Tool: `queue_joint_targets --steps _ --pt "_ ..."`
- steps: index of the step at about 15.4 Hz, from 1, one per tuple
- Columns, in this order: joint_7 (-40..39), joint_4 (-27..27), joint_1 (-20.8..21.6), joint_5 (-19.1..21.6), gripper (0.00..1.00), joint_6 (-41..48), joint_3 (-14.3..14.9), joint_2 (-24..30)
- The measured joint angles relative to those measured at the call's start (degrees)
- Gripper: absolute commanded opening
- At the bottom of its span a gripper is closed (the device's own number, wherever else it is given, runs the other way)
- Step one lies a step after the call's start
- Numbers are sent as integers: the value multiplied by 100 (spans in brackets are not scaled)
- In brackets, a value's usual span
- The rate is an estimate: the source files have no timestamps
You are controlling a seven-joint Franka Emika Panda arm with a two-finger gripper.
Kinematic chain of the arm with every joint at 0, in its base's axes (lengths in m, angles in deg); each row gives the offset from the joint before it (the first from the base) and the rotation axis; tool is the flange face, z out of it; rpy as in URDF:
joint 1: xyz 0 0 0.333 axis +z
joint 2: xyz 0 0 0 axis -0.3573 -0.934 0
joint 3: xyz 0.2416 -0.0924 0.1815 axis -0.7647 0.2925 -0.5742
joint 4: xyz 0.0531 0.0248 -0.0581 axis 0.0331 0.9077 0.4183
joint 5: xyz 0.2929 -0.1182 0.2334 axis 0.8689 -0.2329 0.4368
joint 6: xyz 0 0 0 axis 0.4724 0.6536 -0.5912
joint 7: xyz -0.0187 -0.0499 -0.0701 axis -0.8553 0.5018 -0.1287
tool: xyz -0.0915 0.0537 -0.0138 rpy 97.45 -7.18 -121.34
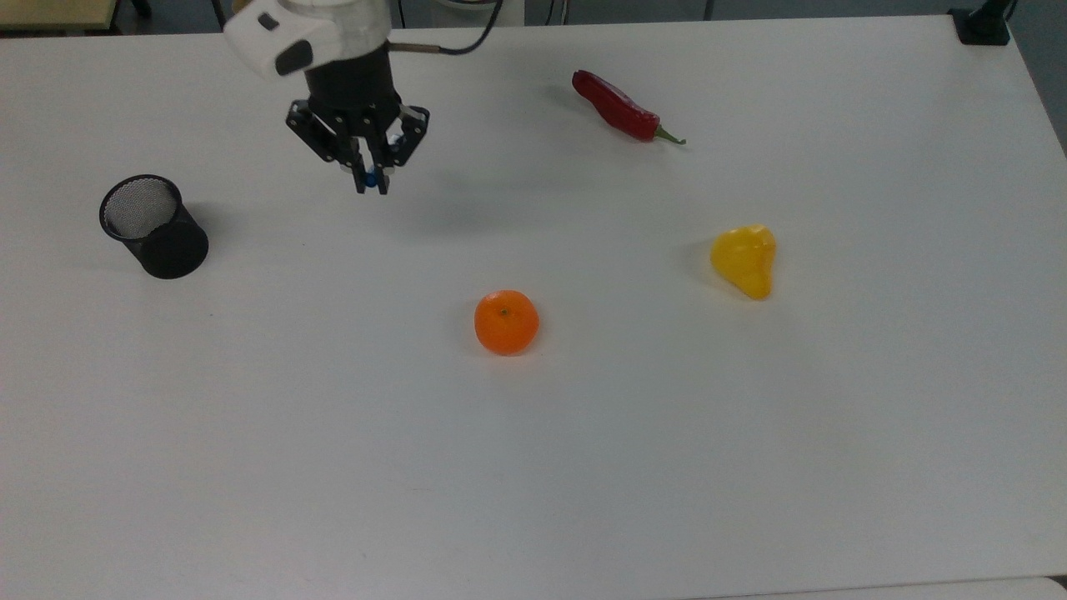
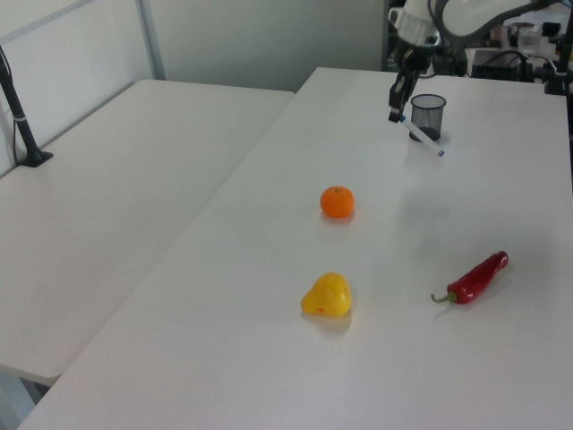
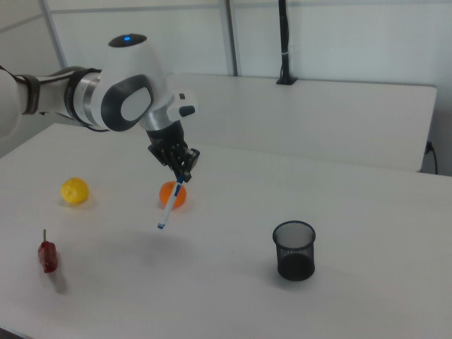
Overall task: Take marker pen
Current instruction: 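Carry the marker toward the orange and lower it to the table, then open the gripper to release the marker beside the orange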
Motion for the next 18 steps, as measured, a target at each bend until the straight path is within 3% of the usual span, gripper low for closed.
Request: queue_joint_targets --steps 6,14,18 --pt "44 0 133 0 2 -23 -149 -525" --pt "314 170 276 0 3 -908 -208 -1063" --pt "314 186 312 -1 15 -1130 -208 -1210"
